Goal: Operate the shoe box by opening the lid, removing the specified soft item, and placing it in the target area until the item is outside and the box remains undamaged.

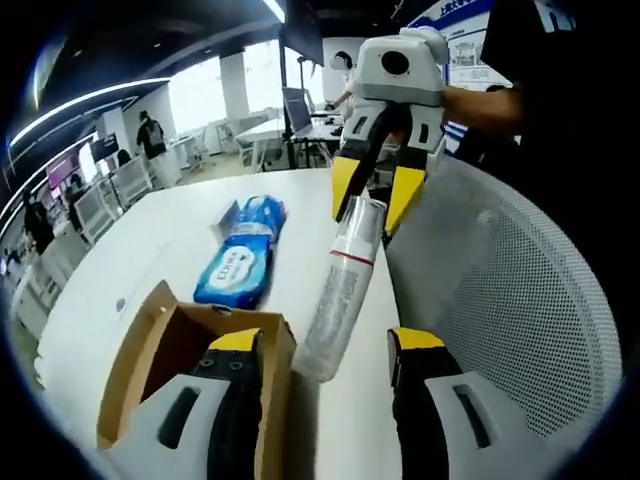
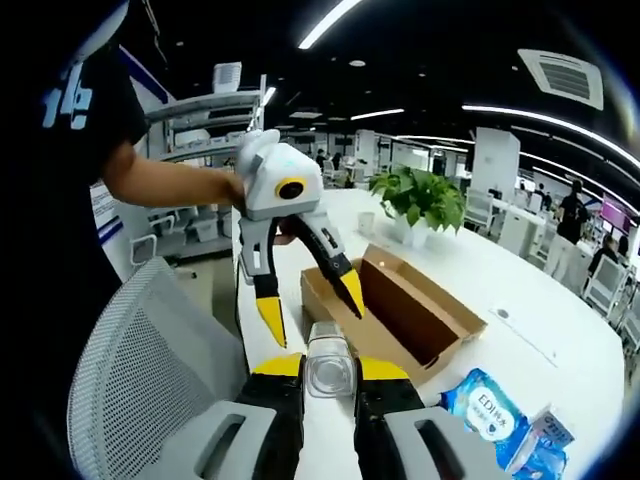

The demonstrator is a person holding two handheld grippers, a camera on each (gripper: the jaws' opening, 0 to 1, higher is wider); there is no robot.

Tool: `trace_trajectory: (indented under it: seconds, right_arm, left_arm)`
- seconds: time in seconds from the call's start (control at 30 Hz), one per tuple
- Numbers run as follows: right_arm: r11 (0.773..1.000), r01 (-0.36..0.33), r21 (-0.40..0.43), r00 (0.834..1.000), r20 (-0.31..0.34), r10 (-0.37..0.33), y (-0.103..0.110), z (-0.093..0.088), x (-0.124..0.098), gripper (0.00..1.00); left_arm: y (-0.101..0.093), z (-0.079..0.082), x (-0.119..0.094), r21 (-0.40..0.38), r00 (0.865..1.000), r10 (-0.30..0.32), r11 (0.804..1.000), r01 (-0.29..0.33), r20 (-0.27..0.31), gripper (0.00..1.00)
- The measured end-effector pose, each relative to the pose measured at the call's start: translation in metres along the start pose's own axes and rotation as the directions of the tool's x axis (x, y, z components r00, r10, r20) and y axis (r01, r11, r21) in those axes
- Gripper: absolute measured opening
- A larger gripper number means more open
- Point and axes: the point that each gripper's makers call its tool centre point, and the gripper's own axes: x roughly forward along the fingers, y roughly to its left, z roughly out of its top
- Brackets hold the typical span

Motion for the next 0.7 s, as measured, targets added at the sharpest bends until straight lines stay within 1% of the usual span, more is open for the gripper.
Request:
trace_trajectory:
  seconds: [0.07, 0.2, 0.37, 0.47, 0.57, 0.6, 0.7]
  right_arm:
    - [1.0, -0.006, -0.022, 1.0, -0.013, 0.006, -0.004, 0.0, -0.001, 0.13]
    - [0.999, -0.007, -0.049, 0.999, -0.041, 0.005, -0.016, -0.002, -0.005, 0.13]
    - [0.994, 0.005, -0.105, 0.996, -0.092, -0.014, -0.04, -0.007, -0.016, 0.13]
    - [0.991, 0.014, -0.136, 0.992, -0.121, -0.031, -0.057, -0.01, -0.024, 0.13]
    - [0.987, 0.017, -0.159, 0.988, -0.148, -0.04, -0.07, -0.013, -0.029, 0.13]
    - [0.984, 0.018, -0.178, 0.985, -0.163, -0.047, -0.076, -0.015, -0.031, 0.13]
    - [0.979, 0.019, -0.202, 0.981, -0.186, -0.057, -0.089, -0.018, -0.035, 0.13]
  left_arm:
    - [0.005, 0.001, -0.006, -0.038, 0.999, 0.037, 0.999, -0.036, 0.026, 0.57]
    - [0.013, -0.003, -0.02, -0.086, 0.994, 0.1, 0.992, -0.096, 0.047, 0.62]
    - [0.02, -0.009, -0.034, -0.143, 0.984, 0.172, 0.976, -0.163, 0.047, 0.71]
    - [0.023, -0.012, -0.038, -0.166, 0.978, 0.203, 0.967, -0.193, 0.046, 0.74]
    - [0.027, -0.015, -0.041, -0.196, 0.971, 0.237, 0.955, -0.224, 0.044, 0.8]
    - [0.028, -0.015, -0.042, -0.199, 0.969, 0.245, 0.952, -0.232, 0.043, 0.82]
    - [0.031, -0.018, -0.045, -0.22, 0.962, 0.269, 0.942, -0.255, 0.036, 0.86]
